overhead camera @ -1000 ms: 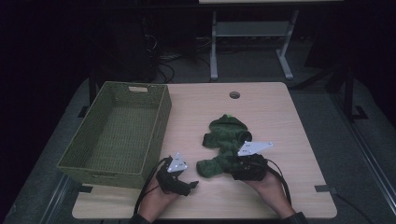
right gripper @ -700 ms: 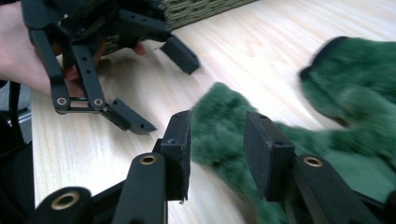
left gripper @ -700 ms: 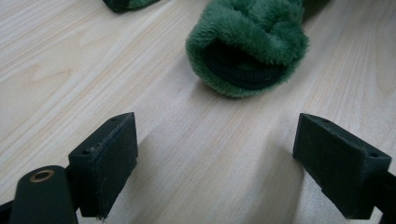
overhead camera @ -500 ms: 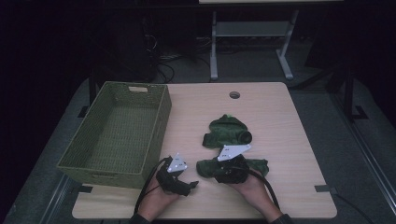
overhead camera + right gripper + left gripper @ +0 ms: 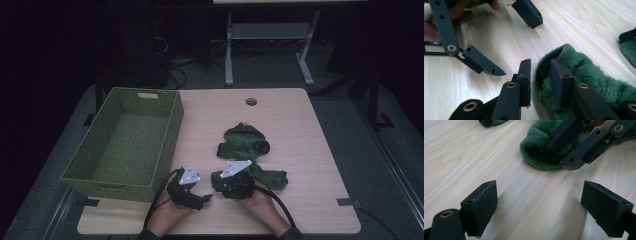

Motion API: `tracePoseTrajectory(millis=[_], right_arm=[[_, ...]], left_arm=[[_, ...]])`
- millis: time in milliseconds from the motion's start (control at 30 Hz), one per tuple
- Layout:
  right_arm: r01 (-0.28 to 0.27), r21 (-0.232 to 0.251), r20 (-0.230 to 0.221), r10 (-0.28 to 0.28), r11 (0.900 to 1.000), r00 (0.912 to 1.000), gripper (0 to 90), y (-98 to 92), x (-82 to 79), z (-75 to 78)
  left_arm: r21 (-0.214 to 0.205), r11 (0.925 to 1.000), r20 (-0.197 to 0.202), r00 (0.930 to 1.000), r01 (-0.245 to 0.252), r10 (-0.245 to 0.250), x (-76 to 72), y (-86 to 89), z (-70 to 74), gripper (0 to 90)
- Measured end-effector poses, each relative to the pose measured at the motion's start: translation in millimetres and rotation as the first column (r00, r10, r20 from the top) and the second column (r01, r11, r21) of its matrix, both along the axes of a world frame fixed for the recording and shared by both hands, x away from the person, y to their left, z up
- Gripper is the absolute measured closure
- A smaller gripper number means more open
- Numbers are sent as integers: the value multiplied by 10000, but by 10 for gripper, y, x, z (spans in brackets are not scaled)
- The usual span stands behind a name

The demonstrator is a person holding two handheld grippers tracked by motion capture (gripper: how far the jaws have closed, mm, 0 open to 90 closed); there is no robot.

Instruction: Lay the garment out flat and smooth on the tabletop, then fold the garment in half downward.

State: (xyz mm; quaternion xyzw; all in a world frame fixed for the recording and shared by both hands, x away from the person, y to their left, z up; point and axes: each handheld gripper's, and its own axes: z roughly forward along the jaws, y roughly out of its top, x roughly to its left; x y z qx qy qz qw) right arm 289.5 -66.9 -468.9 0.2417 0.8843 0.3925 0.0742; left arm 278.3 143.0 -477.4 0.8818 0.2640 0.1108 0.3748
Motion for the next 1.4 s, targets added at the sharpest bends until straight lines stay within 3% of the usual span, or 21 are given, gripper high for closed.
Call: tracePoseTrajectory(millis=[133,200,300,500,533,700,867,967,1000,1167,1400], right_arm=[[128,-204,366,-121,9997,9993,743,17,-36,-14],[333,-350,884,-301,9988,9956,801,45,-86,-39],[373,-479,1034,-322,9982,9941,830,56,-99,-42],[183,-202,592,-170,9996,9981,862,15,-79,9],[147,98,396,-151,9998,9991,862,-14,-73,45],[153,690,312,-175,9975,9994,862,-91,-72,146],[320,1514,388,-382,9880,9985,859,-250,-74,325],[445,1700,468,-532,9844,9975,858,-320,-64,376],[582,1936,411,-674,9793,9969,858,-392,-48,404],[804,2045,473,-919,9756,9946,857,-516,-26,433],[1519,2159,408,-1644,9645,9856,857,-785,19,454]], left_arm=[[19,10000,33,10000,39,-39,3,2,0,133],[25,10000,33,10000,40,-40,3,2,0,133],[28,10000,31,10000,41,-41,3,2,1,133],[28,10000,23,10000,49,-49,5,3,1,133],[27,10000,24,10000,57,-57,5,4,1,133],[-10,10000,-19,10000,24,-24,1,2,-1,133],[-25,10000,-19,10000,23,-23,1,1,-1,133],[-25,10000,-22,10000,19,-19,1,1,-1,133],[-22,10000,-23,10000,21,-22,1,1,0,133],[-13,10000,-22,10000,20,-20,1,1,0,133],[15,10000,11,10000,40,-40,4,3,1,133]])
